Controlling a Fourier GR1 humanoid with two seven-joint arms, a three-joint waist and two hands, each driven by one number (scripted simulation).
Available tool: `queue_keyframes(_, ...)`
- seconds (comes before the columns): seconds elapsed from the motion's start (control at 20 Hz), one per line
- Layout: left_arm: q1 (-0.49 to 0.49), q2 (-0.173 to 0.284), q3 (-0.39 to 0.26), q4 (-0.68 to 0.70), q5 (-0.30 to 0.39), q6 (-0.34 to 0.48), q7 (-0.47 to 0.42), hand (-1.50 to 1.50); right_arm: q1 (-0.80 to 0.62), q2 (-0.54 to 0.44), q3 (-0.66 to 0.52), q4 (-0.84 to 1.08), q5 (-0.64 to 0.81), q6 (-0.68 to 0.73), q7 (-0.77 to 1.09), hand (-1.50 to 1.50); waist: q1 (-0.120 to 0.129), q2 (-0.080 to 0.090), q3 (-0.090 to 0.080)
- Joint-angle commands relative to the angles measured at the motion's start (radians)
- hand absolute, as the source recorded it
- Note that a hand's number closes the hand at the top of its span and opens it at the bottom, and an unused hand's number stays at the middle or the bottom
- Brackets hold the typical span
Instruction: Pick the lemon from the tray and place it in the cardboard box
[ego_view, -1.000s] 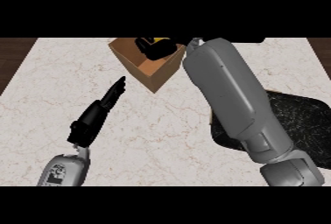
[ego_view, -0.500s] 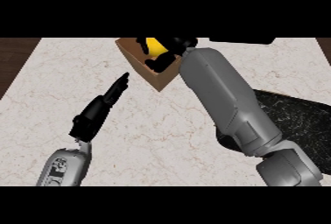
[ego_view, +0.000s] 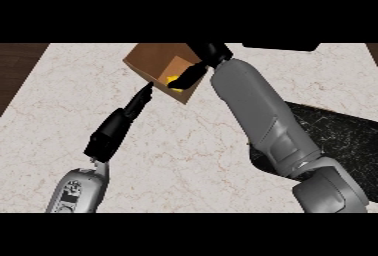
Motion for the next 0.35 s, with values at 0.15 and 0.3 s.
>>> queue_keyframes(0.15, -0.008, -0.007, 0.015, 0.002, 0.004, 0.013, -0.002, 0.00, -0.019, -0.030, -0.233, 0.015, -0.237, 0.078, -0.073, -1.50, -0.015, 0.003, 0.001)
queue_keyframes(0.3, 0.007, 0.013, 0.015, 0.000, 0.002, -0.003, -0.010, 0.00, -0.019, -0.110, -0.300, 0.048, -0.299, 0.163, -0.082, -1.50, -0.019, 0.004, 0.001)
